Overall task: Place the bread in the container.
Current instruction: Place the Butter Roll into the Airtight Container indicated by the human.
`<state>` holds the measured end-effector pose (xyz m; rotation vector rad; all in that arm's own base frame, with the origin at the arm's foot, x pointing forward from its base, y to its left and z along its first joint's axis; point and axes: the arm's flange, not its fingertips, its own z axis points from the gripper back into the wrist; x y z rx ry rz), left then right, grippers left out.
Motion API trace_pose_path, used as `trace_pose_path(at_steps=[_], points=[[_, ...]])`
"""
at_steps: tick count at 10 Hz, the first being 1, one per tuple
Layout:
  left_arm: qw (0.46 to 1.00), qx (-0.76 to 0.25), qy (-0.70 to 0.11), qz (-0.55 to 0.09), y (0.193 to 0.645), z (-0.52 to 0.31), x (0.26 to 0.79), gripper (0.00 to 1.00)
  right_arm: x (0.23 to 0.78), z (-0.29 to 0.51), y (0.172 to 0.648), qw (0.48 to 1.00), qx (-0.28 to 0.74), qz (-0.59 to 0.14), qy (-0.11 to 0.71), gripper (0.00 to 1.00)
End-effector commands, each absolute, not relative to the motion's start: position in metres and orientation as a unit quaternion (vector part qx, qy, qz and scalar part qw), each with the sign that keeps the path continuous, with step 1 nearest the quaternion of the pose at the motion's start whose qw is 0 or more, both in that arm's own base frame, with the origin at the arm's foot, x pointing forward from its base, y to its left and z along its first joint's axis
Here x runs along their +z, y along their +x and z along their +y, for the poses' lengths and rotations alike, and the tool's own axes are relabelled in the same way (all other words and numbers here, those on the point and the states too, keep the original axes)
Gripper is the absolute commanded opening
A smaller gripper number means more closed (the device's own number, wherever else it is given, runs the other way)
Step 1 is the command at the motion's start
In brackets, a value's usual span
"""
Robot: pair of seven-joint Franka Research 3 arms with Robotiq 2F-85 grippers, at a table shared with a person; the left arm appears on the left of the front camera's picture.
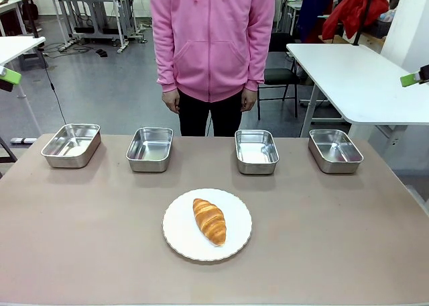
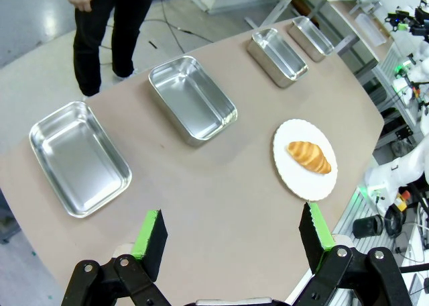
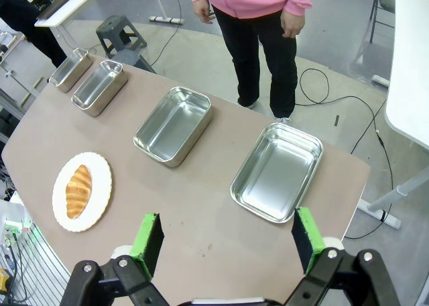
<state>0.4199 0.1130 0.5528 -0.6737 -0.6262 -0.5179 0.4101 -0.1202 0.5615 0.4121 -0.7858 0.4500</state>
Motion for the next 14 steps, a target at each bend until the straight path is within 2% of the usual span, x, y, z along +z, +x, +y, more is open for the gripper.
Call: trace_pose_path(at_steps=[1,14], points=[[0.862,-0.25,-0.324,-0.3,0.4183,0.114,0.5536,1.0,0.5615,-0.1196,0.4105,0.874,0.216,-0.383,0.204,1.0],[0.862,-0.25,-0.324,-0.3,0.4183,0.114,0.5536,1.0,0.5615,-0.1196,0.4105,0.874,0.216,-0.383,0.204,1.0]])
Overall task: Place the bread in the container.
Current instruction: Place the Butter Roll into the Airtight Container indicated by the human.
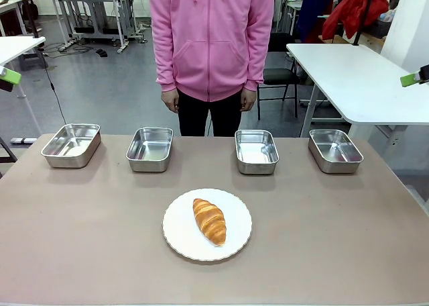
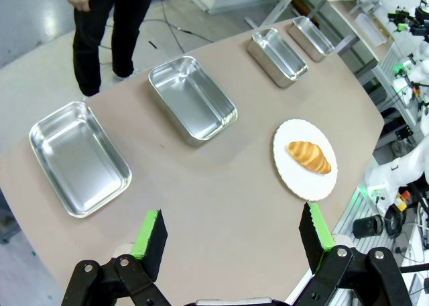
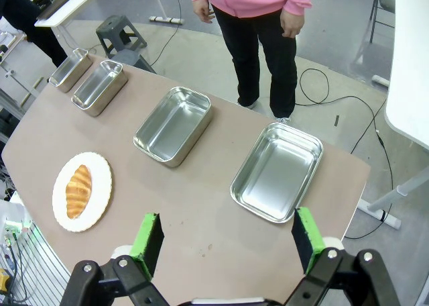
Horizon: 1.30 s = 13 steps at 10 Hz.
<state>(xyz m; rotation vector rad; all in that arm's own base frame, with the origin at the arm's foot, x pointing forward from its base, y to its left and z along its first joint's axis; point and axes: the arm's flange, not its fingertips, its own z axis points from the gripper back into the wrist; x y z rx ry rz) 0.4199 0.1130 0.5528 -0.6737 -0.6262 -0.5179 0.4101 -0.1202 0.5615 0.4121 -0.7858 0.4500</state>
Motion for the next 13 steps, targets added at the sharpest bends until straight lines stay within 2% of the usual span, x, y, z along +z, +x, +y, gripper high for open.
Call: trace_pose_path(at_steps=[1,13], points=[[0.862,-0.25,-0.324,-0.3,0.4183,0.114,0.5536,1.0,0.5615,-0.1196,0.4105,0.874,0.216,-0.383,0.204,1.0],[0.862,-0.25,-0.324,-0.3,0.4183,0.114,0.5536,1.0,0.5615,-0.1196,0.4105,0.874,0.216,-0.383,0.204,1.0]])
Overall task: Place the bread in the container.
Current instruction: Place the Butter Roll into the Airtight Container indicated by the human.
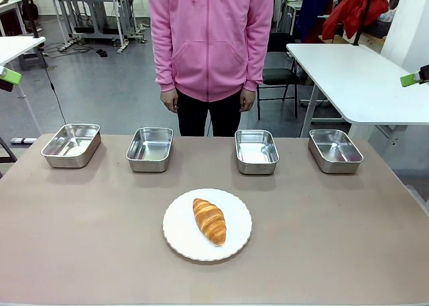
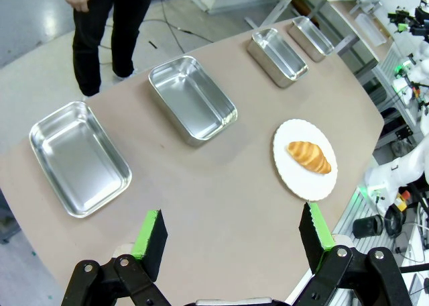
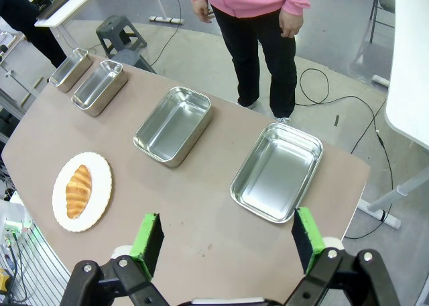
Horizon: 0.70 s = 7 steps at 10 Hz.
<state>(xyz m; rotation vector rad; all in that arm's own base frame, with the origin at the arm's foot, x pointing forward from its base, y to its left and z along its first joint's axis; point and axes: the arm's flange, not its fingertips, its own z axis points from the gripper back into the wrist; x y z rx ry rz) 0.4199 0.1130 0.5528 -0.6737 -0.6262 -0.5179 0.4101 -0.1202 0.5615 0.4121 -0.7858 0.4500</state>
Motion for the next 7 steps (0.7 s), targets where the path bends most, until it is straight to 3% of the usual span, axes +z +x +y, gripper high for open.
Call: trace_pose_path(at_steps=[1,7], points=[[0.862,-0.25,-0.324,-0.3,0.4183,0.114,0.5536,1.0,0.5615,-0.1196,0.4105,0.874,0.216,-0.383,0.204,1.0],[0.862,-0.25,-0.324,-0.3,0.4183,0.114,0.5536,1.0,0.5615,-0.1196,0.4105,0.874,0.216,-0.383,0.204,1.0]])
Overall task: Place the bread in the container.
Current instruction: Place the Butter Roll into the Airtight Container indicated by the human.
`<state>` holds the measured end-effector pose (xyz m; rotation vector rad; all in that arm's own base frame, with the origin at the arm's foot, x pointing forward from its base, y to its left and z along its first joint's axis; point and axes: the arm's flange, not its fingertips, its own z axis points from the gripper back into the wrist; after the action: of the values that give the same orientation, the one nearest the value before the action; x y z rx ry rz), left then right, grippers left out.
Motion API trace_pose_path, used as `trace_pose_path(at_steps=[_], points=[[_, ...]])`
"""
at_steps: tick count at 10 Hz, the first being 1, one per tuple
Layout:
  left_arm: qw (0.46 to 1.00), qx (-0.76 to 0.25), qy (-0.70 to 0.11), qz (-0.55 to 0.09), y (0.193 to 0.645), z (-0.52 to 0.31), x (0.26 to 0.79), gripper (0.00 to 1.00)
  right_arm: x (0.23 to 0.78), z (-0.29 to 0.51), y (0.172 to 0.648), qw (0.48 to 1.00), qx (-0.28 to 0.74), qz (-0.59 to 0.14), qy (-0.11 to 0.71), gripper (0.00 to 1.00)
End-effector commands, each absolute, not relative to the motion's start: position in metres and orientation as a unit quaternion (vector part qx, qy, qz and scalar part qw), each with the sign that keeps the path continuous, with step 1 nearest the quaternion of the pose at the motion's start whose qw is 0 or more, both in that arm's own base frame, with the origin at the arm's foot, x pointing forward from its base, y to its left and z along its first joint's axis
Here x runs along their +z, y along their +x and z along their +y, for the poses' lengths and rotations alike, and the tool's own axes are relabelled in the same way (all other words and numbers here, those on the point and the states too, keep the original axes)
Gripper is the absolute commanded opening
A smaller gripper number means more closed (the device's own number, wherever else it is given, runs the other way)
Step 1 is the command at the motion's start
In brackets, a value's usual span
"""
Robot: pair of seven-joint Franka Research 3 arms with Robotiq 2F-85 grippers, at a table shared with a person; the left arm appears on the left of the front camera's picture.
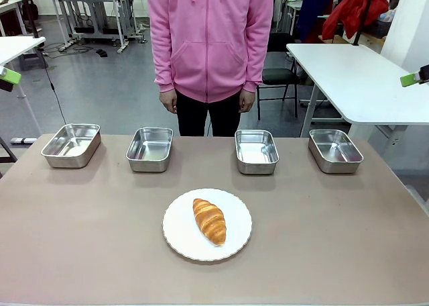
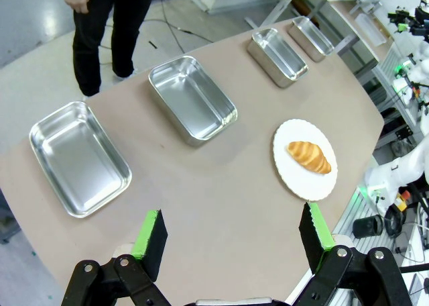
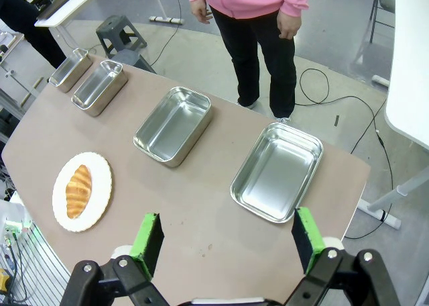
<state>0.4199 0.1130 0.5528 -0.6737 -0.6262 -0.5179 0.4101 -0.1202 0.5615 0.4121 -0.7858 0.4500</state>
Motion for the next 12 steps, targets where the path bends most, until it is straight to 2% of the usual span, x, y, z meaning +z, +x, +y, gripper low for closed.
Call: trace_pose_path(at_steps=[1,12], points=[[0.862,-0.25,-0.324,-0.3,0.4183,0.114,0.5536,1.0,0.5615,-0.1196,0.4105,0.874,0.216,-0.383,0.204,1.0],[0.862,-0.25,-0.324,-0.3,0.4183,0.114,0.5536,1.0,0.5615,-0.1196,0.4105,0.874,0.216,-0.383,0.204,1.0]])
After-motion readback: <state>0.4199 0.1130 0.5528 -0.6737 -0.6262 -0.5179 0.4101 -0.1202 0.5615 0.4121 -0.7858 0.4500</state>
